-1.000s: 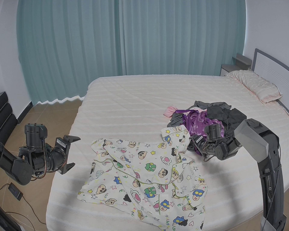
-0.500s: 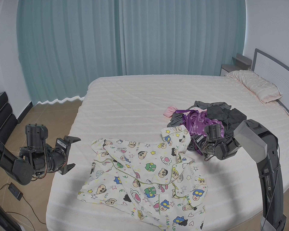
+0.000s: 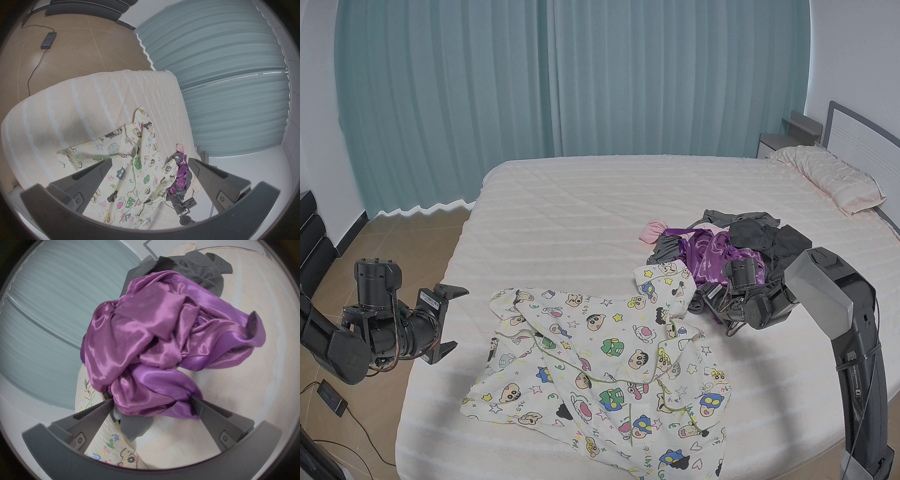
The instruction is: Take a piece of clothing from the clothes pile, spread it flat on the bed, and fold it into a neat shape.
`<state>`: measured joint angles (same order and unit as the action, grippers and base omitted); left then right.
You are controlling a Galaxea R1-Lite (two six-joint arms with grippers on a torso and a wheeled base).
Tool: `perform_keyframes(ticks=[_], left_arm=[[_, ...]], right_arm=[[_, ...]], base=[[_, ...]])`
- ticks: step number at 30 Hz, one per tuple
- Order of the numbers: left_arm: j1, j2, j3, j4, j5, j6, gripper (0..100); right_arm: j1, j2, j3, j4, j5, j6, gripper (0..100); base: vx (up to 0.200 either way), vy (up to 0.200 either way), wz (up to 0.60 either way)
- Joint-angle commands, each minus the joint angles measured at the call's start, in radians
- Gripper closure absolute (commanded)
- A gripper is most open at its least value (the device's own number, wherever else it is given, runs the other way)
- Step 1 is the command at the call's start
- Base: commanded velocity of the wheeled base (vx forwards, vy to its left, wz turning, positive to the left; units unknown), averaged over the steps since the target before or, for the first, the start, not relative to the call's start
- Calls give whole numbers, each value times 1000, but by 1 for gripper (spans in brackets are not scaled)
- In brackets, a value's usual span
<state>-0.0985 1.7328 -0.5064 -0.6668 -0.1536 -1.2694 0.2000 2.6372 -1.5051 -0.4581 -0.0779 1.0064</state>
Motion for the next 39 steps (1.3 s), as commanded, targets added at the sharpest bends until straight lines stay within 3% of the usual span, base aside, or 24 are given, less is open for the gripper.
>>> perform_keyframes(ticks=[1,6,7,26,31,39], left_arm=[[0,5,-1,0,2,1,0],[5,4,-3,0,2,1,0],[5,5,-3,0,0,-1,0],[5,2,-1,0,2,-1,0],[5,1,-1,0,2,-1,0],[3,1,-1,0,2,-1,0]], right_arm=[[29,27,-46,15,3,-14,0],[56,78,-124,79,1,-65,0],[56,78,-130,84,1,-65,100],[-93,-40,-95,75,-34,-63,100],[-166,-54,-141,35,-37,-60,100],[-298,-65,-236,-25,-99,-63,100]], base=[[0,0,0],[0,0,0],[0,0,0],[0,0,0],[0,0,0],[0,0,0]])
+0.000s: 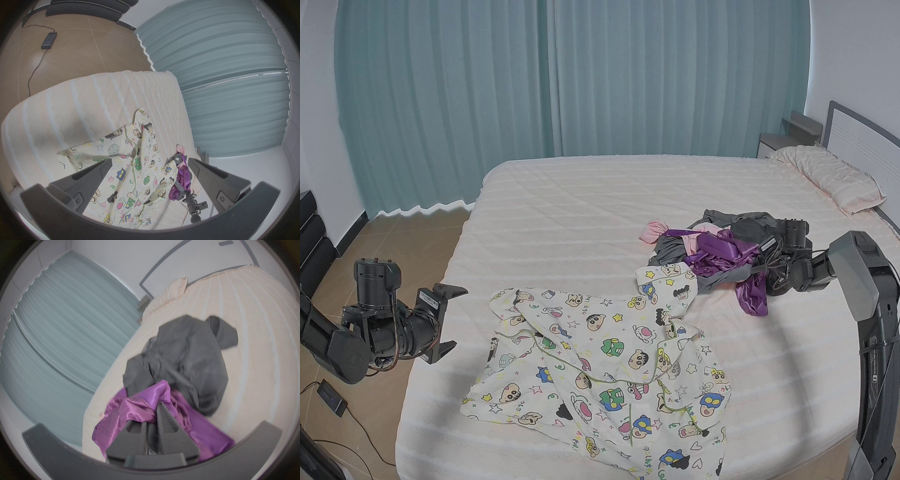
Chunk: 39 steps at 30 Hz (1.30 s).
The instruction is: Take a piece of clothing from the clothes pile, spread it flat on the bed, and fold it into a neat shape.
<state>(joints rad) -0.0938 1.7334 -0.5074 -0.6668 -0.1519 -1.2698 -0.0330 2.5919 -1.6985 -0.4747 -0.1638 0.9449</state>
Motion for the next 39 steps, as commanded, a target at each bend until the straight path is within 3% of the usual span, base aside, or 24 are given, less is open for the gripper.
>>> perform_keyframes(ticks=[1,9,10,12,14,16,18,22,26,30,35,37,39], left_arm=[[-1,-2,0,0,-1,0,0],[-6,-5,3,0,0,0,0],[-6,-5,3,0,0,0,0],[-6,-5,4,0,-1,0,0],[-7,-5,4,0,-1,0,0],[-7,-5,4,0,-3,0,0],[-18,-6,15,0,-3,0,0],[-26,-17,26,0,-18,0,0],[-26,-87,64,0,-94,0,0],[-26,-127,93,0,-127,1,0],[-26,-161,142,0,-163,1,0],[-26,-160,173,0,-182,1,0],[-26,-153,184,0,-195,1,0]], right_arm=[[-71,-27,-33,-5,-10,-5,100],[-38,-24,72,-32,33,-67,100],[-31,-29,103,-45,40,-72,0],[-27,-42,152,-62,53,-97,0],[-22,-85,250,-107,89,-204,0],[-25,-101,293,-134,99,-244,0],[-35,-162,398,-232,106,-291,0],[-47,-236,476,-243,135,-293,0],[-61,-391,662,-249,254,-293,0],[-61,-455,755,-257,271,-294,0],[-41,-520,916,-318,300,-334,0],[-13,-524,1014,-400,348,-385,0],[-1,-515,1056,-479,348,-426,0]], base=[[0,0,0],[0,0,0],[0,0,0],[0,0,0],[0,0,0],[0,0,0],[0,0,0],[0,0,0],[0,0,0],[0,0,0],[0,0,0],[0,0,0],[0,0,0]])
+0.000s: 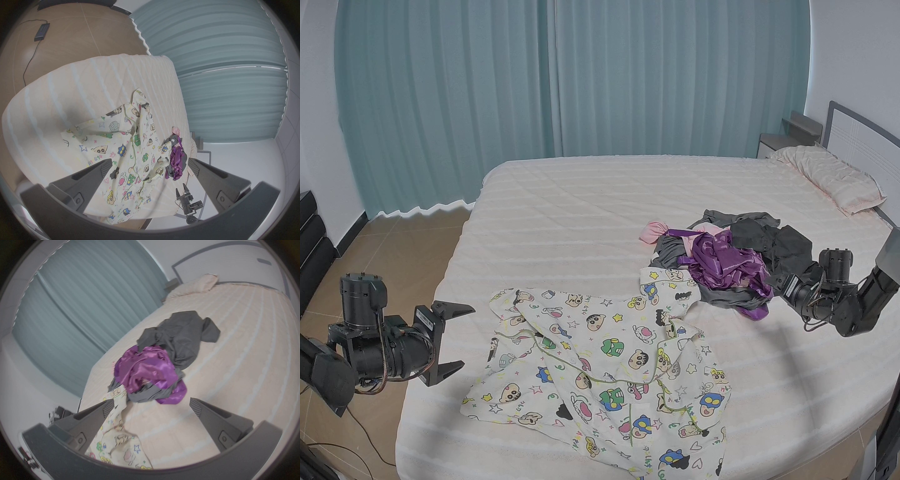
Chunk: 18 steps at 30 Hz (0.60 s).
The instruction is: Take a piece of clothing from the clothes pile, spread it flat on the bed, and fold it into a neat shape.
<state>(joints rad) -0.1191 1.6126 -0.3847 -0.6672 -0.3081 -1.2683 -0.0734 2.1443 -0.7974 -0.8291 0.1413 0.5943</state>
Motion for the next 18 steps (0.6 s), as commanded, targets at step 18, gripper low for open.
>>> perform_keyframes(ticks=[18], left_arm=[[-1,112,112,0,-55,185,0]], right_arm=[[195,42,339,-308,239,-102,0]], base=[[0,0,0]])
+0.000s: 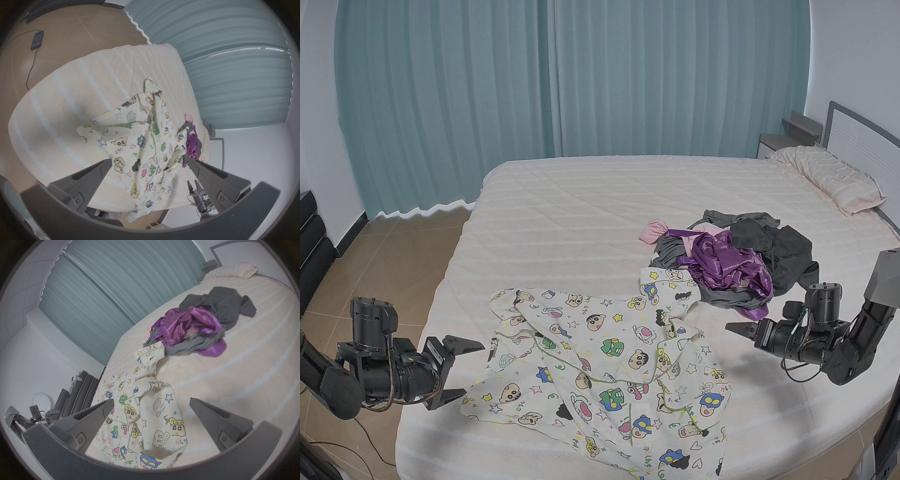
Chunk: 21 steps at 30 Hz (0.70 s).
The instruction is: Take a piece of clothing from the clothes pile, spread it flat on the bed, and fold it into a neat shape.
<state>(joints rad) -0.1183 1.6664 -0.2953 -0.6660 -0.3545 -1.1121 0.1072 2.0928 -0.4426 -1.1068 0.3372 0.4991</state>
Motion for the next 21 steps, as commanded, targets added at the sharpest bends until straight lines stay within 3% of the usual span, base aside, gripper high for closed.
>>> perform_keyframes(ticks=[1,7,21], left_arm=[[0,61,22,-1,-20,29,0],[5,61,24,0,-61,26,0],[5,56,28,0,-63,25,0]], right_arm=[[17,113,-27,-30,52,-16,0],[38,260,-102,-19,52,-140,0],[83,342,-180,18,52,-166,0]], base=[[0,0,0],[0,0,0],[0,0,0]])
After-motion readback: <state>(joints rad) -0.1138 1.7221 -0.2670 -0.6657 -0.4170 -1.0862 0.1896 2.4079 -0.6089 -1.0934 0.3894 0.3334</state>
